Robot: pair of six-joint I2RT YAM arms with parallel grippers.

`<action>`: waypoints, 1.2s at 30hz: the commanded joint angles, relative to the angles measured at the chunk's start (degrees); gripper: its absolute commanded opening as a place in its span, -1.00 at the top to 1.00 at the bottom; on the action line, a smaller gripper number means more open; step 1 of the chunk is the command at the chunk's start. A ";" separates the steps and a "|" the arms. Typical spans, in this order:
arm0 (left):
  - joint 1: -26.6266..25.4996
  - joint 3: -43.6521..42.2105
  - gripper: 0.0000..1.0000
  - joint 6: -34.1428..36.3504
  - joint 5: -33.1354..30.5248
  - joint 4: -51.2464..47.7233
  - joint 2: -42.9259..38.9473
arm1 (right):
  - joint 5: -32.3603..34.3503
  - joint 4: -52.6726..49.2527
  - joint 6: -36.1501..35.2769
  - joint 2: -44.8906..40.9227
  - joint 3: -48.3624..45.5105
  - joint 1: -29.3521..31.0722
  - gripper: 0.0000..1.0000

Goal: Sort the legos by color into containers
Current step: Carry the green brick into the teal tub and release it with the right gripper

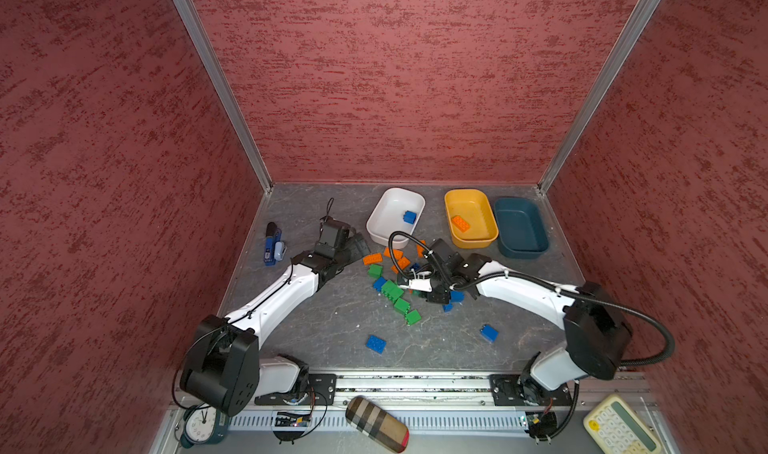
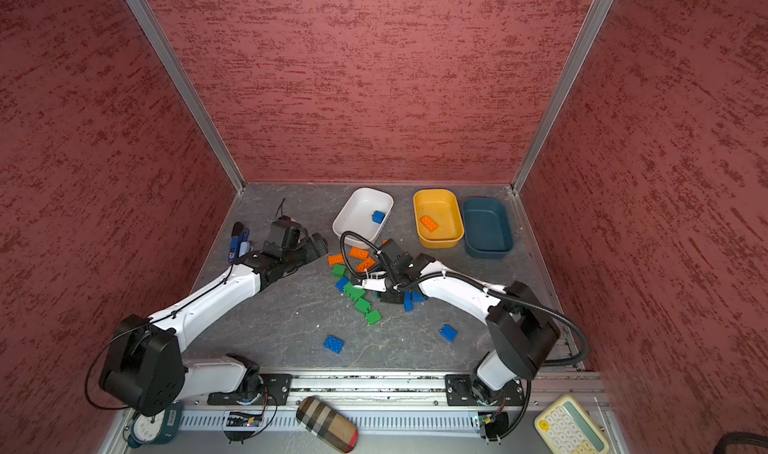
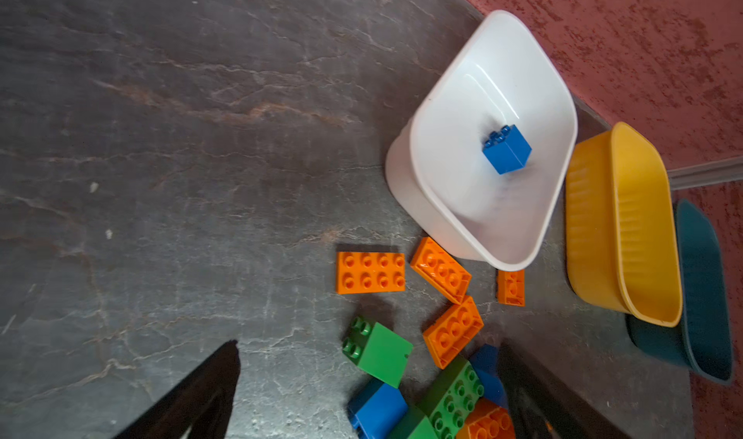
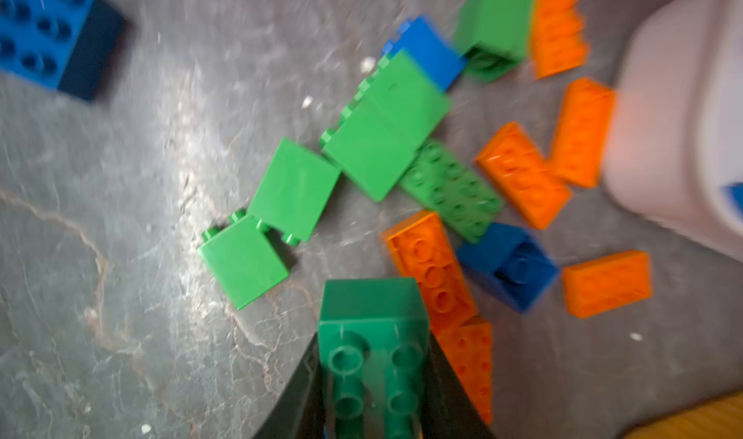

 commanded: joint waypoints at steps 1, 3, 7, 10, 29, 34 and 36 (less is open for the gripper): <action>-1.67 2.89 -0.99 1.60 0.35 0.53 2.30 | -2.88 14.87 14.85 -6.65 -3.04 -6.12 0.80; -3.20 5.15 -0.99 2.27 0.45 0.59 3.93 | -5.21 20.11 24.07 -9.67 -4.44 -11.77 0.80; -5.22 8.16 -0.99 2.96 -0.09 0.63 6.54 | -7.68 33.68 39.83 -16.02 -10.71 -21.99 0.86; -5.53 9.19 -0.99 2.80 0.67 0.68 8.06 | -6.70 37.14 49.40 -17.96 -12.78 -31.19 0.89; -2.26 5.74 -0.99 1.60 3.67 -5.30 8.29 | 16.52 18.73 46.16 9.64 10.05 -49.84 0.88; -1.42 6.44 -0.99 2.70 5.18 -7.42 10.23 | 20.34 13.39 43.39 19.67 19.58 -49.84 0.80; -1.48 7.05 -0.99 3.47 5.94 -8.08 11.09 | 23.00 11.45 43.27 22.51 22.38 -49.82 0.71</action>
